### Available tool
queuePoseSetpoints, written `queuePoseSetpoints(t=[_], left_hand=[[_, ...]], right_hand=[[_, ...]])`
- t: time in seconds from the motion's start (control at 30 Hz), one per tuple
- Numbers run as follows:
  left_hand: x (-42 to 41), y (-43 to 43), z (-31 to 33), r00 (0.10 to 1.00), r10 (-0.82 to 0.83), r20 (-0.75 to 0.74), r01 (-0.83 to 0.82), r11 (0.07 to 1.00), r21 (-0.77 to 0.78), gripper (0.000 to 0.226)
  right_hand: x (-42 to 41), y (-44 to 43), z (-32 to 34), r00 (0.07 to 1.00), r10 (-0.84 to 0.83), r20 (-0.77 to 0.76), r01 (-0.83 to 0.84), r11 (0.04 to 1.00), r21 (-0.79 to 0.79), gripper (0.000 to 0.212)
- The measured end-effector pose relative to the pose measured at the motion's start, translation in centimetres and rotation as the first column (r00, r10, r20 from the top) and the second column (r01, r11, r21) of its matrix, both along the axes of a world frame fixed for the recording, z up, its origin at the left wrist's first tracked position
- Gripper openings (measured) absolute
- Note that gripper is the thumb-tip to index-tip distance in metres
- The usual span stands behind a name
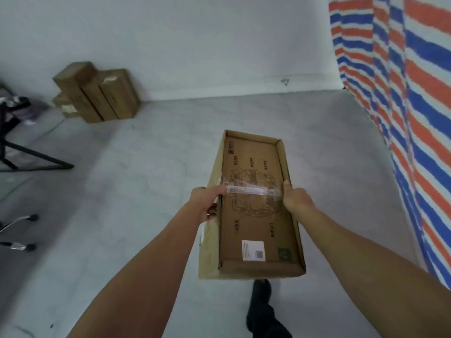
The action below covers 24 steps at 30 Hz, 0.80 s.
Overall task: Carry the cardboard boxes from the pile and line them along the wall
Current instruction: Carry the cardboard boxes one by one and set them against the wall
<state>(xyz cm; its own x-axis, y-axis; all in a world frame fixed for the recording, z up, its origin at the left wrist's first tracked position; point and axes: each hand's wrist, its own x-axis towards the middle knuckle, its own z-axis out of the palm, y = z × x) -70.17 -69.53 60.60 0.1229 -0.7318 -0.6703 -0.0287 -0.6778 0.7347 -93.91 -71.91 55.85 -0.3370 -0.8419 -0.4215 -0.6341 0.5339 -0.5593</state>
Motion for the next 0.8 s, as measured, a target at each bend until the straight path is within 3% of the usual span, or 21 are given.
queuePoseSetpoints(t=[0.17,0.5,0.8], left_hand=[[6.4,-10.2,0.1,0.992,0.118,0.045,-0.121,0.99,0.072,0.027],[21.4,-26.4,0.3,0.934,0.358,-0.01,-0.354,0.927,0.128,0.038],[36.6,-44.2,-2.2,0.941,0.336,-0.039,-0.327,0.933,0.151,0.04]], right_hand=[[7.0,-13.2,0.2,0.99,0.137,0.047,-0.138,0.99,0.038,0.077],[23.4,-35.7,3.3,0.912,0.407,0.044,-0.409,0.911,0.055,0.078],[38.7,-53.5,0.5,0.928,0.363,0.086,-0.369,0.926,0.077,0.074]])
